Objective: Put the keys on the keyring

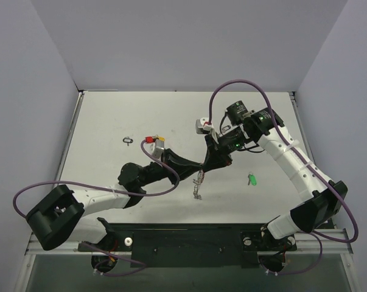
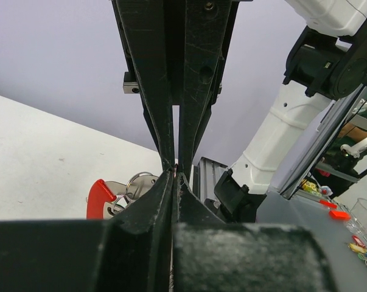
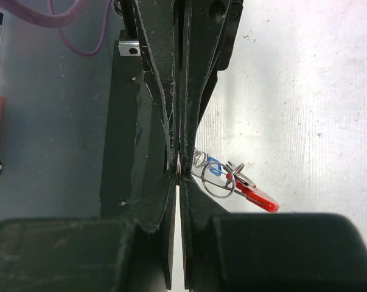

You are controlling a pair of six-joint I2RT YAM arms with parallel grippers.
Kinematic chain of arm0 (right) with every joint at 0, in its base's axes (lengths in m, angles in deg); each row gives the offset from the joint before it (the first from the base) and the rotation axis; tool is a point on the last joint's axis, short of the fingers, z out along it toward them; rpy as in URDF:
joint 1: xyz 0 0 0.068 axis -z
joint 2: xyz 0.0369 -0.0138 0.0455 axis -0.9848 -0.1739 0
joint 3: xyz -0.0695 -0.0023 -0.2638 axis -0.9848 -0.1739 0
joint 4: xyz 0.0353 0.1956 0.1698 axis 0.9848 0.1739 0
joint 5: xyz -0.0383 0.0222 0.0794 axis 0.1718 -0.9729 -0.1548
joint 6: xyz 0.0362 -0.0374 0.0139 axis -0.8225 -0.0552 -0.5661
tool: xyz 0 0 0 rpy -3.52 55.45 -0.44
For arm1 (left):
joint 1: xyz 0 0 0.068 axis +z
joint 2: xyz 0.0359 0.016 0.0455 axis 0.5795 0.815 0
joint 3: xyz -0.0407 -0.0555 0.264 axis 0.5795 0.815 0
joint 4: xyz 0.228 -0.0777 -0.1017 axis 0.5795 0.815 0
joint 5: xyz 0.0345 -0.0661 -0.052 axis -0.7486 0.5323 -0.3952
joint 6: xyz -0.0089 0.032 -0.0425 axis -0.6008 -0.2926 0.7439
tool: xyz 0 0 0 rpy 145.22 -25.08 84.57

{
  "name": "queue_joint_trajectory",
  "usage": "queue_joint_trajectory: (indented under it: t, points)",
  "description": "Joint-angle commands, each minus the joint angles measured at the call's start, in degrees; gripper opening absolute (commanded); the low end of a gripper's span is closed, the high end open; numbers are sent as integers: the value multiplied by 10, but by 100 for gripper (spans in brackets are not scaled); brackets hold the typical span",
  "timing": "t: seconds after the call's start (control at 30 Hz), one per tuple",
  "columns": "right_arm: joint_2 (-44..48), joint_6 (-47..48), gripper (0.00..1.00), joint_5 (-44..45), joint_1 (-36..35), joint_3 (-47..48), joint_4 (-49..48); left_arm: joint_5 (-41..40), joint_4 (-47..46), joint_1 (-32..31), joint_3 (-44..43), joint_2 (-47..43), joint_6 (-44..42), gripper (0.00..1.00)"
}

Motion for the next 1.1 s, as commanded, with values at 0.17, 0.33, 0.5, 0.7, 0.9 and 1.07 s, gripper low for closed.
queue_joint_trajectory:
  t: [0.17, 0.33, 0.5, 0.7, 0.9, 1.07]
  points:
    - [47, -95, 0, 24, -5, -25, -52, 84, 42, 9, -43, -6, 14, 32]
    - [55, -116, 0, 39, -3, -38, -67, 85, 151, 17, -60, -49, -36, 43]
    - [51, -132, 0, 75, -5, -32, -58, 71, 291, 30, -74, -115, -126, 57]
    - [28, -112, 0, 148, -30, 4, 17, 44, 381, 31, -82, -166, -232, 58]
    - [1, -94, 0, 211, -47, 50, 98, 98, 425, 30, -127, -134, -307, 50]
    - [-8, -87, 0, 247, -61, 71, 126, 100, 439, 17, -151, -108, -331, 42]
